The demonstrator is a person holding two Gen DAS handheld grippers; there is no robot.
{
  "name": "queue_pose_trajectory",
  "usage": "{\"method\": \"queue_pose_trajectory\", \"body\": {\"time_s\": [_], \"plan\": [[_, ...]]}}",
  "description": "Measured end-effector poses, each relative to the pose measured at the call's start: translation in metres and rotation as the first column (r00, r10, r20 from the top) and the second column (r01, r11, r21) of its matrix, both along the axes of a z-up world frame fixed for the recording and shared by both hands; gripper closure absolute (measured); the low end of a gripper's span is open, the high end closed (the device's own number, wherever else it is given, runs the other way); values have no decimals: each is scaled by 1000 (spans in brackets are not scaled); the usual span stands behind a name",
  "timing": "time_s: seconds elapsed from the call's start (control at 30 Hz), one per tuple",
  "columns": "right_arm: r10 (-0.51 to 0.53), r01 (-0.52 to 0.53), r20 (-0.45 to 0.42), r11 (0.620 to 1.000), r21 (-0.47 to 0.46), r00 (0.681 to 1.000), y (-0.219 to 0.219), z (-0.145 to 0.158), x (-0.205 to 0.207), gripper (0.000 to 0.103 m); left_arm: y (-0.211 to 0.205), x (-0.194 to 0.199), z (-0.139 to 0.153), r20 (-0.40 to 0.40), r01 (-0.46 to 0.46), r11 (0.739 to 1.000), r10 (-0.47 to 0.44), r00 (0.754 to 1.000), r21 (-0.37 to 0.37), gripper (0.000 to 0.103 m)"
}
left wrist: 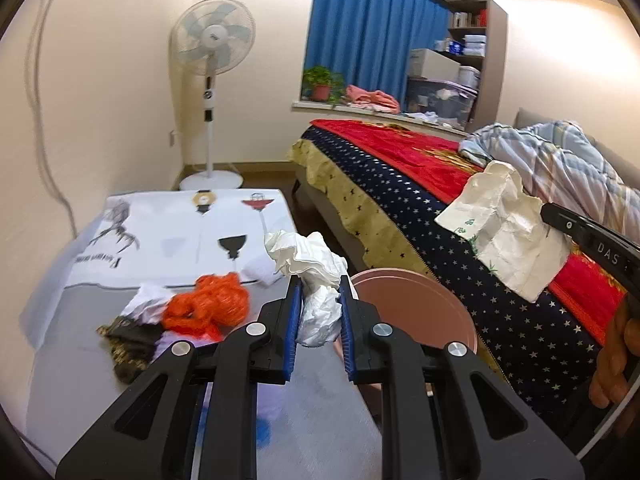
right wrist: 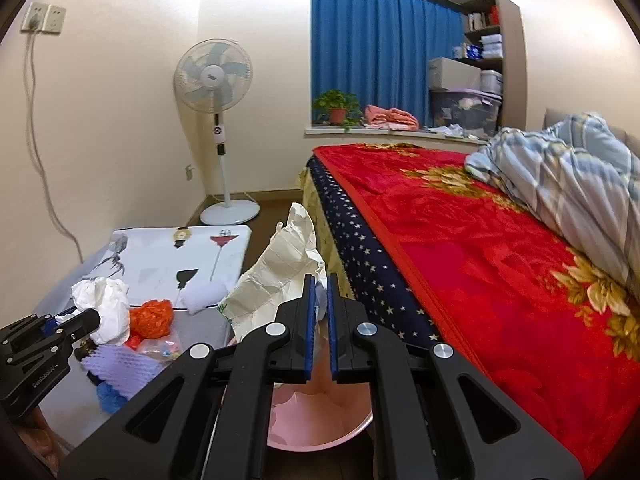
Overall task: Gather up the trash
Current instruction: 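Carry the paper bag with the right tool while the left tool carries the tissue over the pink bin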
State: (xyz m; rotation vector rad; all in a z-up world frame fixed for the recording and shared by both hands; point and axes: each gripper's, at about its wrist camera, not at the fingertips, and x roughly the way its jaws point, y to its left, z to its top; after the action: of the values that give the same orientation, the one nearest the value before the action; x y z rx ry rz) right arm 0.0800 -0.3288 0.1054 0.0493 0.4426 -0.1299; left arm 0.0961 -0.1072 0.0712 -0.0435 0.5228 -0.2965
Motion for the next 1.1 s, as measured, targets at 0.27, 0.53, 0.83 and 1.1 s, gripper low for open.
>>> {"method": "queue_pose_trajectory", "body": {"time_s": [0.27, 0.53, 0.83, 1.1], "plan": [[-71, 72, -46, 997, 32, 996, -21, -28, 16, 97, -32, 18, -25, 7, 68, 997, -69, 998, 32, 85], [-98, 101, -84, 994, 34, 992, -30, -42, 31, 97, -54, 30, -38, 4, 121, 991, -121, 993, 61, 85], [-101, 102, -112, 995, 5, 989, -24, -53, 46, 97, -60, 48, -55, -56, 141, 989, -139, 989, 38, 85], [-110, 110, -127, 994, -10, 986, -24, -57, 52, 97, -69, 53, -62, -78, 167, 986, -164, 983, 27, 85]]}}
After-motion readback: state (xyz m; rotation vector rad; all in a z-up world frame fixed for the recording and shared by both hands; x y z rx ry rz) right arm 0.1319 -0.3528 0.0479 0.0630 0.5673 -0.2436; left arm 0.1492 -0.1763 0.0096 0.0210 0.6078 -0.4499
